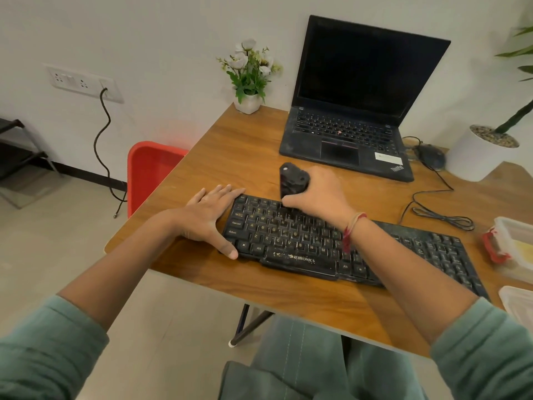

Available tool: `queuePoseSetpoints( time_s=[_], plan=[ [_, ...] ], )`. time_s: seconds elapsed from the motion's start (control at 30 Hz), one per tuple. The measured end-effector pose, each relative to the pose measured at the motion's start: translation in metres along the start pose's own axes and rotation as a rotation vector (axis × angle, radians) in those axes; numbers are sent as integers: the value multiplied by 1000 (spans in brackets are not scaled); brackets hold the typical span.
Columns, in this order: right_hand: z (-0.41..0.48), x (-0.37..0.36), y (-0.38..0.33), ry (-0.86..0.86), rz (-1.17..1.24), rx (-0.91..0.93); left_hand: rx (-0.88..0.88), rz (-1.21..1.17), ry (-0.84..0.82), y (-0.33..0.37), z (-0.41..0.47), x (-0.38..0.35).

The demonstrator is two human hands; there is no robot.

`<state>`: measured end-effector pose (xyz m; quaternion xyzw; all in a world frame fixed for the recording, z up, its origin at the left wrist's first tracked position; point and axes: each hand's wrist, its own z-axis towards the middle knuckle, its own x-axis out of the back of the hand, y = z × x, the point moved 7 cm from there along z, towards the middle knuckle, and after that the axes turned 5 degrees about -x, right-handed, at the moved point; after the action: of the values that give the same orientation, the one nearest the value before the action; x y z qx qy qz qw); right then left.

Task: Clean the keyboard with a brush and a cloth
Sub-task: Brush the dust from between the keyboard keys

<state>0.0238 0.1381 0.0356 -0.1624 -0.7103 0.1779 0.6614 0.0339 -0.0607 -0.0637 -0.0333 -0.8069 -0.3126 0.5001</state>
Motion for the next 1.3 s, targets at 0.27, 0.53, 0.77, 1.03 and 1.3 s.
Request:
queuePoseSetpoints(
  time_s=[0.27,0.53,0.77,1.03,1.3],
  plan=[
    [-3,-4,6,-100,254,-95,-16,21,33,0,1,-1],
    [-8,-35,2,-209,434,-85,-19,20,39,0,1,-1],
    [-17,-28,0,-217,377,-63,-16,27,50,-1,1,0],
    [-9,8,21,-22,443,-148,-18,29,49,0,-1,-1],
    [-13,-25,1,-244,698,-153,-17,22,43,0,-1,0]
  ],
)
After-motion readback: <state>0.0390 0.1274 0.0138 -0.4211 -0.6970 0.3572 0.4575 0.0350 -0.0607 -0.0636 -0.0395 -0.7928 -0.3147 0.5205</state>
